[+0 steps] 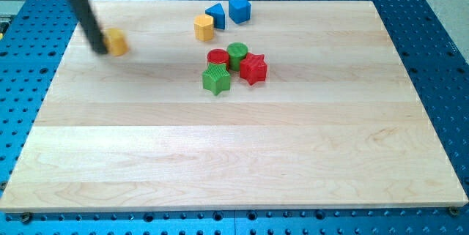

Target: Move the cube right to the triangle

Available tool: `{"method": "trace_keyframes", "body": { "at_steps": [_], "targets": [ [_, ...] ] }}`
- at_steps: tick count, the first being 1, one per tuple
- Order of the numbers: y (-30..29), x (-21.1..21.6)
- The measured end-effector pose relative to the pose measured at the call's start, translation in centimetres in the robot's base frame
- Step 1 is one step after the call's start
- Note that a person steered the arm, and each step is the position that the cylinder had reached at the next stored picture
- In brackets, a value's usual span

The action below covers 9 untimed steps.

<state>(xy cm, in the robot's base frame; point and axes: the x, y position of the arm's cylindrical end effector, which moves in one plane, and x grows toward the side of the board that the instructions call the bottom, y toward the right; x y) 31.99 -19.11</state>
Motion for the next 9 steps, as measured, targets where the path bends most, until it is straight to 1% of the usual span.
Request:
{"method": "trace_keyframes", "body": {
  "at_steps": [1, 2, 3, 4, 5, 6, 7, 8, 9],
  "targets": [
    [11.2, -0.2],
    [7.0, -0.2],
    [7.2, -2.5],
    [11.2, -9.3],
    [16.6, -12.6],
    [27.6, -12.5],
    [28.3, -12.3],
    [19.1, -12.3],
    [18.6, -11.2]
  ]
}}
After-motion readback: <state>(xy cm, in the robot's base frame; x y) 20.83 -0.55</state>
